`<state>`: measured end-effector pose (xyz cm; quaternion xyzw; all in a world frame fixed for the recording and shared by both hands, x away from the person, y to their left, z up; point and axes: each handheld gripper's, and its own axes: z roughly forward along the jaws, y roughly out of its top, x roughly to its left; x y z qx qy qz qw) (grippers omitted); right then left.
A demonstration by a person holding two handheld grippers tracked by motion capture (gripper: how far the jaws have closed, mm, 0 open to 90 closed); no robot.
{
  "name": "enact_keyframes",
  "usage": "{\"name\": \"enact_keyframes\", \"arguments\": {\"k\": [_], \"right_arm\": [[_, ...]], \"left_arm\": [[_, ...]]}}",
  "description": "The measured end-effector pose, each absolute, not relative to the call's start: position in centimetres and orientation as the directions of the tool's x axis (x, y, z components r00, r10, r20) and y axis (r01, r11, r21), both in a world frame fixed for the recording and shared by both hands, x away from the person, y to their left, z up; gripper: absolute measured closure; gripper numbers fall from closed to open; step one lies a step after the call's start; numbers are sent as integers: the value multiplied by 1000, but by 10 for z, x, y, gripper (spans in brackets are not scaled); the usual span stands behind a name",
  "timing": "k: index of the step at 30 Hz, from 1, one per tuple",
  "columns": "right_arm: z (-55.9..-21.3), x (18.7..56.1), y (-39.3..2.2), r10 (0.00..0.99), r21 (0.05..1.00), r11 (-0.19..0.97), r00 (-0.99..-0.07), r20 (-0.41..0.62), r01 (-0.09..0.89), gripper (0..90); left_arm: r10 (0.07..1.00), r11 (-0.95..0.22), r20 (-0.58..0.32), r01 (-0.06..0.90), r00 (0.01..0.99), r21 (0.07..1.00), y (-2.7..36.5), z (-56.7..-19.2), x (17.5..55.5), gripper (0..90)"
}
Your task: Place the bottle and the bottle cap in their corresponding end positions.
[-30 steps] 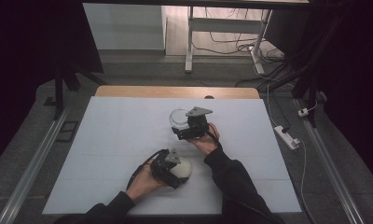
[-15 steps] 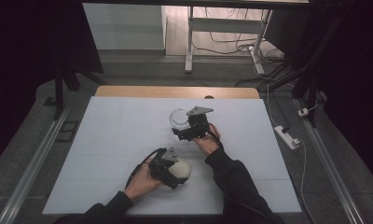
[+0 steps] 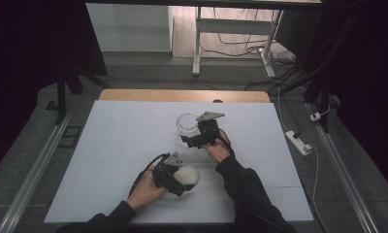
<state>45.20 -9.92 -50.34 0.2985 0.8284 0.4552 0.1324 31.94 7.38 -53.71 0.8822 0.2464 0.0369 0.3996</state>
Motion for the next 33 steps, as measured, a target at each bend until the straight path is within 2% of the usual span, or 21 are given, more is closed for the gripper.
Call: {"name": "enact_keyframes", "arguments": {"k": [19,27,33], "right_arm": [[-503,434,-111,600,819,410,-795,89,401,0],[-501,418,-110,608,795,454,-792,53,402,0],[-500,410,-114,606,787,450,-792,78,422,0]], "left_arm": [[475,-530,-174,438,863,726,93,-529,310,0],[480,-525,-188,452,857,721,108,-522,306,0],[481,-513,-211,468,851,719,123,-518,305,0]]}}
